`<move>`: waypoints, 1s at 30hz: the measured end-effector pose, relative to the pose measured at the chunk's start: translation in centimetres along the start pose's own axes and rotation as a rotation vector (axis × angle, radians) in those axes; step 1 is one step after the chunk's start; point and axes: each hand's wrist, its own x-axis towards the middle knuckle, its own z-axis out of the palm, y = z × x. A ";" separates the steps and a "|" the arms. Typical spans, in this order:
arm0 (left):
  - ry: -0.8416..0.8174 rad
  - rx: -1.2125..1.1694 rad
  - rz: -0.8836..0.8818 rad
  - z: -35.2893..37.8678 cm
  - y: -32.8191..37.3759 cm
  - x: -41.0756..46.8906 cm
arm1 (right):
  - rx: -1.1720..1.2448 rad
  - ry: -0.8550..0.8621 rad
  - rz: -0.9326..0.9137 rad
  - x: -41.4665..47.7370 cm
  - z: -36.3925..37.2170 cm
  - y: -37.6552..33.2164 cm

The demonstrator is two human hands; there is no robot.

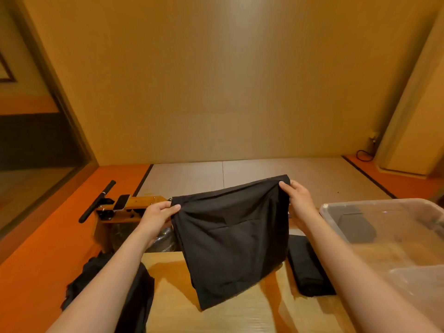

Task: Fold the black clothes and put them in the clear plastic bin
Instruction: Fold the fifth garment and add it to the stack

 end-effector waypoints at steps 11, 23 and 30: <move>0.110 -0.089 0.278 -2.3 11.2 5.8 | 0.248 -0.100 -0.165 5.0 2.7 -6.5; 0.020 0.144 -0.028 -0.1 -9.0 -7.9 | -0.060 -0.196 0.154 -7.7 -5.3 12.0; -0.030 0.183 -0.287 2.9 -21.5 -18.9 | -0.275 -0.136 0.389 -18.1 -10.8 22.8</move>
